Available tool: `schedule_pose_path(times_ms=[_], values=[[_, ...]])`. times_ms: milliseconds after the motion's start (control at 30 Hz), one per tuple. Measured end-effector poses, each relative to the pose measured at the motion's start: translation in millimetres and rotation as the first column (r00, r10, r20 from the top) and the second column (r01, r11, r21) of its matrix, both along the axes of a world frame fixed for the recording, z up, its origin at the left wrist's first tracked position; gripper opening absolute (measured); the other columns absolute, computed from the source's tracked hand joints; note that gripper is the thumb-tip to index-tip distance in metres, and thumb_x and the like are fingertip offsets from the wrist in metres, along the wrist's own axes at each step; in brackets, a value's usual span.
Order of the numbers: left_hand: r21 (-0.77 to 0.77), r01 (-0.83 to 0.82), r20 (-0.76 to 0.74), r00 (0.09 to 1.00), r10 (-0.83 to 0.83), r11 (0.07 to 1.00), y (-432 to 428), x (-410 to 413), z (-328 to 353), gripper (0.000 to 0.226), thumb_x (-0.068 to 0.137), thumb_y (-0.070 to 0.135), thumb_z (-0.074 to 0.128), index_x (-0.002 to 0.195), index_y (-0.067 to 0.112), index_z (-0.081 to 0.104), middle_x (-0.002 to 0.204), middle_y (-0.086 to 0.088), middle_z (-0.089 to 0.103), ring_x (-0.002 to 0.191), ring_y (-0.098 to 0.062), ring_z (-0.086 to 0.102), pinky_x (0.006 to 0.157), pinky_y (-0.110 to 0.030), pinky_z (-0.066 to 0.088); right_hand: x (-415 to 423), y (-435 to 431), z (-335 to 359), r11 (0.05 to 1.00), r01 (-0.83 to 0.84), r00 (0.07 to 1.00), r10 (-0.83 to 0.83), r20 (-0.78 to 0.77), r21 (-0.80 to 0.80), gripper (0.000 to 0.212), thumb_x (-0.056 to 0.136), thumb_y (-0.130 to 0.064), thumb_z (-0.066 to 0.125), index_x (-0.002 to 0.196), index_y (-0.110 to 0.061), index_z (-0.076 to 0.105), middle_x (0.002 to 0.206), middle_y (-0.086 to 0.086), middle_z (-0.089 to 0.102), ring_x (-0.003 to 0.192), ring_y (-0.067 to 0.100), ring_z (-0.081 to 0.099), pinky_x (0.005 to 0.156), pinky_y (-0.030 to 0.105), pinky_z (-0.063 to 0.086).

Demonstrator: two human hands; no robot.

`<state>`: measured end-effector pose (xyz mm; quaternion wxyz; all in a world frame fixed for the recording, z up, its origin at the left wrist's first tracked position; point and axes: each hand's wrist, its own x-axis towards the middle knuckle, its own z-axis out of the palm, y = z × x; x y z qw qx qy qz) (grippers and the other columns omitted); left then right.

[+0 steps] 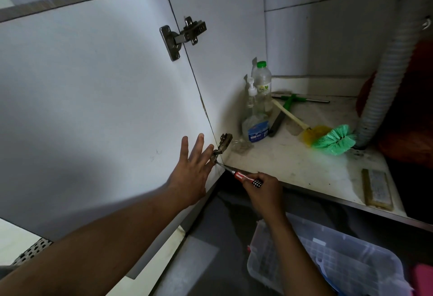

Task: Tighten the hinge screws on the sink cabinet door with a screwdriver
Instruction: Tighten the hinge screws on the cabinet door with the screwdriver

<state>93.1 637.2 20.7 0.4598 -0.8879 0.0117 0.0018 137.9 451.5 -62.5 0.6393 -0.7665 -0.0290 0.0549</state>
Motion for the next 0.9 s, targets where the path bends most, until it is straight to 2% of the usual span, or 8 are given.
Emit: schedule_pose_path(times_ms=[167, 300, 433, 500, 567, 700, 800, 900], values=[[-0.012, 0.0, -0.001, 1.0, 0.0, 1.0, 0, 0, 1, 0.1, 0.086, 0.078, 0.042, 0.162, 0.023, 0.006, 0.169, -0.017, -0.008, 0.144, -0.057, -0.029, 0.102, -0.081, -0.024, 1, -2, -2, 0.986, -0.023, 0.989, 0.047, 0.139, -0.164, 0.03, 0.082, -0.028, 0.075, 0.111, -0.028, 0.066, 0.096, -0.018, 0.056, 0.086, -0.001, 0.056, 0.061, 0.007, 0.038], [-0.011, 0.002, 0.002, 1.0, -0.002, 1.0, 0, -1, 0, 0.099, 0.087, 0.077, 0.041, 0.162, 0.023, 0.006, 0.169, -0.017, -0.007, 0.143, -0.057, -0.029, 0.102, -0.081, -0.024, 3, -7, 2, 0.972, 0.001, 0.973, 0.053, 0.223, -0.233, 0.04, 0.077, -0.019, 0.08, 0.106, -0.028, 0.055, 0.106, -0.013, 0.048, 0.097, 0.005, 0.053, 0.061, 0.004, 0.037], [-0.003, 0.002, 0.002, 1.0, -0.002, 1.0, 1, 0, -1, 0.099, 0.086, 0.078, 0.039, 0.162, 0.023, 0.006, 0.169, -0.017, -0.007, 0.143, -0.058, -0.029, 0.101, -0.082, -0.025, 4, -3, 12, 0.992, 0.088, 0.992, -0.079, 0.095, -0.096, 0.019, 0.082, -0.037, 0.075, 0.093, -0.026, 0.063, 0.088, -0.012, 0.063, 0.086, 0.008, 0.064, 0.056, 0.009, 0.039], [-0.004, -0.003, 0.005, 1.0, 0.003, 1.0, 2, 1, -1, 0.1, 0.086, 0.08, 0.038, 0.161, 0.024, 0.006, 0.169, -0.017, -0.008, 0.143, -0.058, -0.03, 0.1, -0.082, -0.025, 5, 1, 17, 0.983, 0.134, 0.99, -0.128, 0.053, -0.128, 0.032, 0.087, -0.047, 0.066, 0.1, -0.018, 0.069, 0.095, -0.001, 0.07, 0.088, 0.013, 0.066, 0.054, 0.013, 0.037], [-0.004, -0.005, 0.007, 1.0, 0.005, 1.0, 2, 1, -1, 0.099, 0.085, 0.079, 0.038, 0.161, 0.024, 0.006, 0.169, -0.017, -0.007, 0.142, -0.058, -0.031, 0.1, -0.082, -0.026, 8, 1, 21, 0.99, 0.096, 0.995, -0.095, 0.012, -0.104, 0.037, 0.085, -0.045, 0.069, 0.111, -0.019, 0.063, 0.106, 0.003, 0.065, 0.089, 0.012, 0.062, 0.054, 0.014, 0.039], [-0.013, 0.015, 0.004, 1.0, -0.015, 1.0, 2, 0, 0, 0.098, 0.086, 0.079, 0.039, 0.161, 0.024, 0.01, 0.169, -0.017, -0.005, 0.144, -0.058, -0.028, 0.102, -0.082, -0.024, 17, -10, 27, 0.999, -0.025, 0.997, 0.028, -0.073, 0.04, 0.054, 0.078, -0.018, 0.08, 0.119, -0.028, 0.045, 0.114, 0.002, 0.054, 0.093, 0.014, 0.06, 0.058, 0.017, 0.05], [-0.006, 0.016, 0.004, 1.0, -0.016, 1.0, 2, -1, 1, 0.098, 0.085, 0.079, 0.039, 0.161, 0.024, 0.011, 0.169, -0.017, -0.004, 0.144, -0.058, -0.027, 0.102, -0.082, -0.023, 13, -6, 31, 0.992, 0.126, 0.986, -0.125, -0.107, 0.002, 0.043, 0.086, -0.035, 0.071, 0.123, -0.025, 0.049, 0.122, 0.008, 0.056, 0.1, 0.021, 0.062, 0.065, 0.027, 0.056], [-0.006, 0.014, 0.002, 1.0, -0.014, 1.0, 2, -1, 1, 0.098, 0.085, 0.08, 0.039, 0.161, 0.025, 0.011, 0.17, -0.016, -0.004, 0.144, -0.058, -0.028, 0.102, -0.082, -0.023, 11, -2, 29, 0.995, 0.1, 0.994, -0.1, -0.05, -0.012, 0.038, 0.09, -0.039, 0.066, 0.121, -0.023, 0.052, 0.124, 0.009, 0.059, 0.095, 0.014, 0.058, 0.058, 0.014, 0.046]])
